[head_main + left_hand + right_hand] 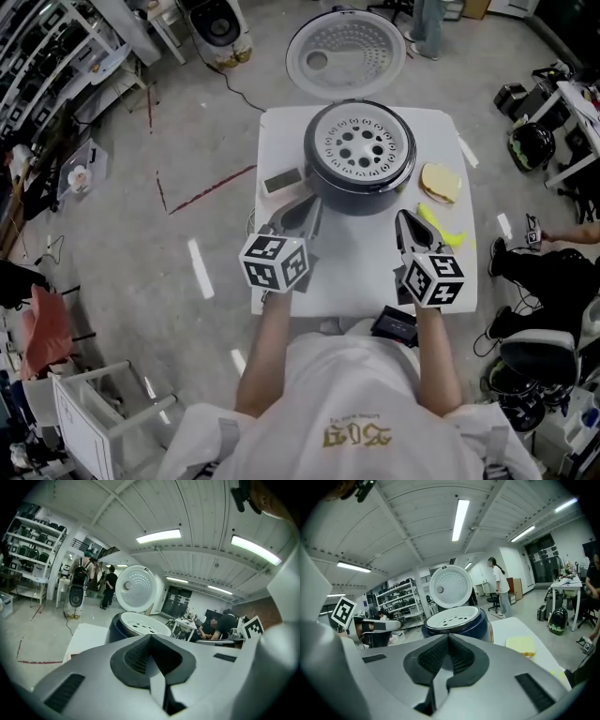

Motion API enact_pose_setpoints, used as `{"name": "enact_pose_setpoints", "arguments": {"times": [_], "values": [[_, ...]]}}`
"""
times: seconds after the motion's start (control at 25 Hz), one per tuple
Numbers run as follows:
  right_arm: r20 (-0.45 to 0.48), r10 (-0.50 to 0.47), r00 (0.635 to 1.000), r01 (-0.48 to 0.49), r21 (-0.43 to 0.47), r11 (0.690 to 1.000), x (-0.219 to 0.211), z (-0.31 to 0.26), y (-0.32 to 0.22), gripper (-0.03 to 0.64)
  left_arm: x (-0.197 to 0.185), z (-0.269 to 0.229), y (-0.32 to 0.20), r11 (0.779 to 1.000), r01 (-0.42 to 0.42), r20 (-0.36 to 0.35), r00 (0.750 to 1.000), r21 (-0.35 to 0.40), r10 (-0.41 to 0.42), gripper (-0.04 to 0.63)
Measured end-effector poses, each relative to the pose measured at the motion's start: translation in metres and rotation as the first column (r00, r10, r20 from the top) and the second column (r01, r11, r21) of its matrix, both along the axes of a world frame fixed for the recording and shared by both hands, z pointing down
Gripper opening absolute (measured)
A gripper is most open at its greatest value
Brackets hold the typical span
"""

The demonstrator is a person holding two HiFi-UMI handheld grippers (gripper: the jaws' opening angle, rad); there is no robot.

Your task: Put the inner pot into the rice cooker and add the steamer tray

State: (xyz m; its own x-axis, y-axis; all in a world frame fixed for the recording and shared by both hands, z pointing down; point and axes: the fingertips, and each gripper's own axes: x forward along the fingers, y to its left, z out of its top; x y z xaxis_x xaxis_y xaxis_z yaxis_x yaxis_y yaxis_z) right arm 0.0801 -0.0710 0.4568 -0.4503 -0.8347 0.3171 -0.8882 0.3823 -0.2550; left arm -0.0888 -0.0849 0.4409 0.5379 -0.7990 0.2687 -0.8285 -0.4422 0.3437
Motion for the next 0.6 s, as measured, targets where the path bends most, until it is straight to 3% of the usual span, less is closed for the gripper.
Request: {"name": "enact_pose_setpoints", "arguments": {"times": [0.6], "values": [[0.000,-0.006,1.000,0.006,-0.002,1.000,-0.021,-0.004,0.033,0.011,-0.030,0.000,0.041,0.998,0.061,0.007,0.998,0.020,-0.061,0.015]]}}
